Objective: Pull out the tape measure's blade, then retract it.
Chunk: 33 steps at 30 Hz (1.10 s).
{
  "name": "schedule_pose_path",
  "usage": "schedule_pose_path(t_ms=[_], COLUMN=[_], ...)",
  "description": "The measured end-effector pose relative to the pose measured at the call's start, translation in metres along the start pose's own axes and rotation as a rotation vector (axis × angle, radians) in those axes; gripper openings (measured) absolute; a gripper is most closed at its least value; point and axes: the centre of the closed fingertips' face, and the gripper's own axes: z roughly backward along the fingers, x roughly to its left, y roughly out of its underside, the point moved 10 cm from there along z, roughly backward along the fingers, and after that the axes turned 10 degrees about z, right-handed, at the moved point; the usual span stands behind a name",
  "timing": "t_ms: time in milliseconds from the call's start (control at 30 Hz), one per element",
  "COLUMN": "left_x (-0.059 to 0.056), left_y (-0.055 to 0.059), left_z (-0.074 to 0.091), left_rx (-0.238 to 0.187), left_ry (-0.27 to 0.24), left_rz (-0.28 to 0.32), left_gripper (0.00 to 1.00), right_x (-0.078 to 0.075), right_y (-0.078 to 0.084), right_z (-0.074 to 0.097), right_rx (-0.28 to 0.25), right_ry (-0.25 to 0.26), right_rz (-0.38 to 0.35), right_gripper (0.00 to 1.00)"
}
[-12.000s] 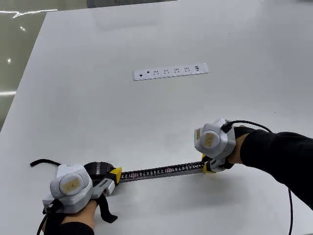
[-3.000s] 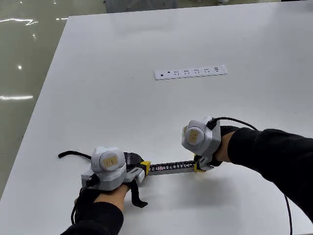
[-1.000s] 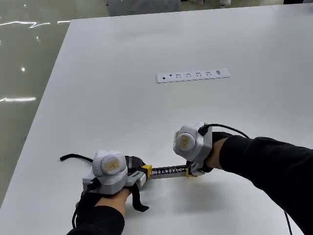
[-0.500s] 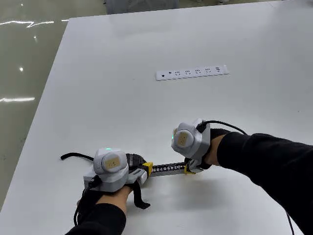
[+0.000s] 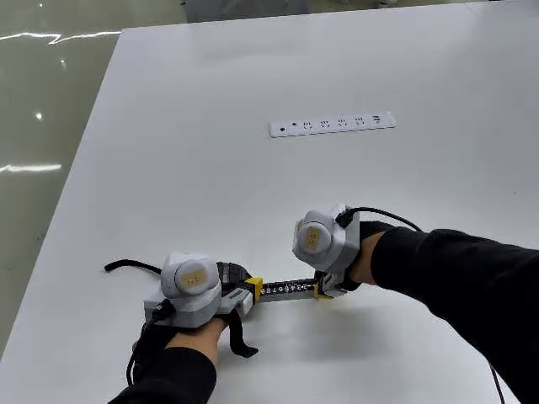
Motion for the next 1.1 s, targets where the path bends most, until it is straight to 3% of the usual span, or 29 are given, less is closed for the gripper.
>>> schedule_pose_path(t_ms=[1100], left_x=[0.0021], left_y=[0.0005], left_z=[0.0016], left_rx=[-0.001], left_ry=[0.020], left_rz=[0.017], left_gripper=[0.60], right_x=[0.0003], right_y=[-0.0058], right_z=[-0.0020], right_rx=[-0.034], right_ry=[0.004], right_rz=[-0.009], right_gripper=[0.09])
